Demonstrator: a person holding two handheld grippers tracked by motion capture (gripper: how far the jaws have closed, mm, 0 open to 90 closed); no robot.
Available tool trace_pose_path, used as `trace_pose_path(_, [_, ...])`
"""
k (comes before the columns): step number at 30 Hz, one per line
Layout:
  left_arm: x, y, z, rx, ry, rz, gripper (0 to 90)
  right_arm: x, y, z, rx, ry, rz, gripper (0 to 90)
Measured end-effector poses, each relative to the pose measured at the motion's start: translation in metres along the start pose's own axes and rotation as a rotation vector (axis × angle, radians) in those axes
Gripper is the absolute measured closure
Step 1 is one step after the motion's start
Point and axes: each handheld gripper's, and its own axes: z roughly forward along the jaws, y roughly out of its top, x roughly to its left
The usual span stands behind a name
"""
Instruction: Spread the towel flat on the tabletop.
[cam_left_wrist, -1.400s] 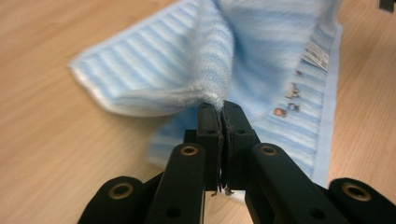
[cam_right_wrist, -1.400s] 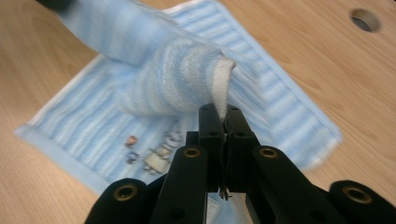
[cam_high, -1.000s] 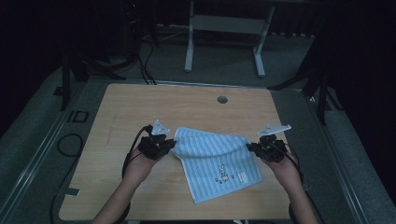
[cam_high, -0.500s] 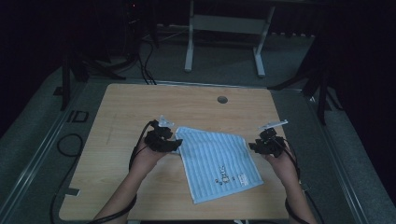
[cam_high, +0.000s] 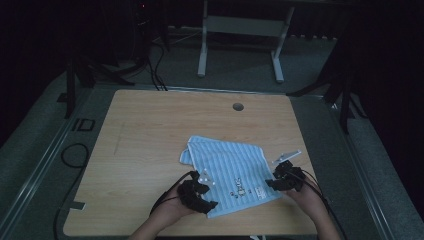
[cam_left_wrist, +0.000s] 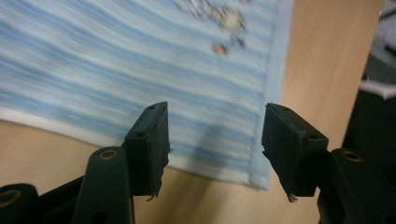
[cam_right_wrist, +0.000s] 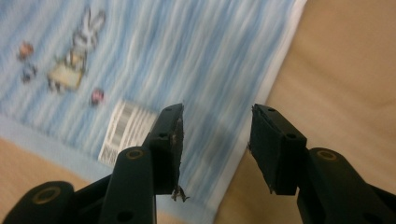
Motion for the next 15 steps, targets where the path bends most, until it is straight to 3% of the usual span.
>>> trace_pose_path(5, [-0.005,-0.003,0.012,0.052,0.0,0.016,41.7,0.003,-0.01,0.006,0.028,0.008,-0.008,54.3])
trace_pose_path(8, [-0.005,-0.003,0.02,0.085,0.009,0.027,42.7,0.007,-0.014,0.011,0.051,0.006,-0.065,58.6])
trace_pose_path(10, [-0.003,-0.002,0.021,0.078,0.017,0.023,43.6,0.009,-0.014,0.011,0.05,0.003,-0.085,61.1])
trace_pose_path(12, [-0.003,-0.001,0.022,0.078,0.032,0.035,46.0,0.01,-0.013,0.011,0.062,0.014,-0.088,66.4])
trace_pose_path(15, [0.001,0.001,0.022,0.078,0.066,0.054,59.3,0.012,-0.011,0.012,0.065,0.031,-0.091,73.9])
